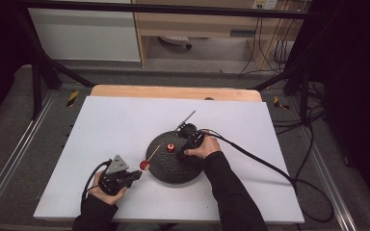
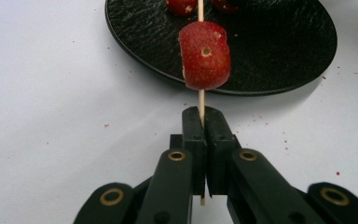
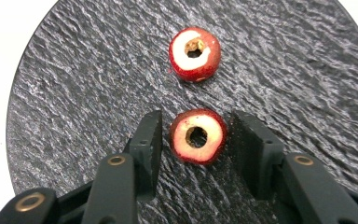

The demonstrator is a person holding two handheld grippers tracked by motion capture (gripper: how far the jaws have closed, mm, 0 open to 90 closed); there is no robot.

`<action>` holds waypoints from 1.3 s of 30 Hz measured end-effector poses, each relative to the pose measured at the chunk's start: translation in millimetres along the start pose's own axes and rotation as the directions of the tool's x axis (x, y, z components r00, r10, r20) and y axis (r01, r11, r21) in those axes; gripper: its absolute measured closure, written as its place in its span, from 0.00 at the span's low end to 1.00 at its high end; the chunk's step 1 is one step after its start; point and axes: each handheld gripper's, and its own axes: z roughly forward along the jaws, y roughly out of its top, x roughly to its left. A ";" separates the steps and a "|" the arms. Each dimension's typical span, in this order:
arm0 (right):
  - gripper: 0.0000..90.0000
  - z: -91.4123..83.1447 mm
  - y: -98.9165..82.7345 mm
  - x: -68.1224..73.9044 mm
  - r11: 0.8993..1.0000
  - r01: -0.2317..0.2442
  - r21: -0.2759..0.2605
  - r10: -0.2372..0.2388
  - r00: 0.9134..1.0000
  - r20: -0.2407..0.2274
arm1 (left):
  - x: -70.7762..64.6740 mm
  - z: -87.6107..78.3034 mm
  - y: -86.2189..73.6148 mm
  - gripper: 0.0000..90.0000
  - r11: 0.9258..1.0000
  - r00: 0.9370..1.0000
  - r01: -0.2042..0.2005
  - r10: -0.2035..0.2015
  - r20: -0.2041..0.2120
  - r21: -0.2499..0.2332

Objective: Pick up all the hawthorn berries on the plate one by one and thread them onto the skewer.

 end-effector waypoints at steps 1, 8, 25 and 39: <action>0.64 0.3 0.0 0.0 1.000 -0.001 0.001 0.001 1.000 -0.001 | 0.0 0.0 0.0 0.98 1.000 1.000 0.000 0.000 0.000 0.000; 0.66 1.5 0.1 -0.3 1.000 -0.004 0.006 0.004 1.000 -0.004 | -0.1 0.4 -0.1 0.98 1.000 1.000 -0.001 0.001 -0.001 0.004; 0.67 -10.8 -1.8 4.1 0.999 -0.039 -0.024 0.038 0.999 -0.022 | -0.9 -0.2 0.8 0.98 1.000 1.000 -0.005 0.005 -0.005 -0.002; 0.68 -34.4 -7.9 13.8 0.987 -0.085 -0.133 0.078 0.995 -0.057 | -3.4 -1.3 2.4 0.98 1.000 1.000 -0.010 0.010 -0.006 -0.013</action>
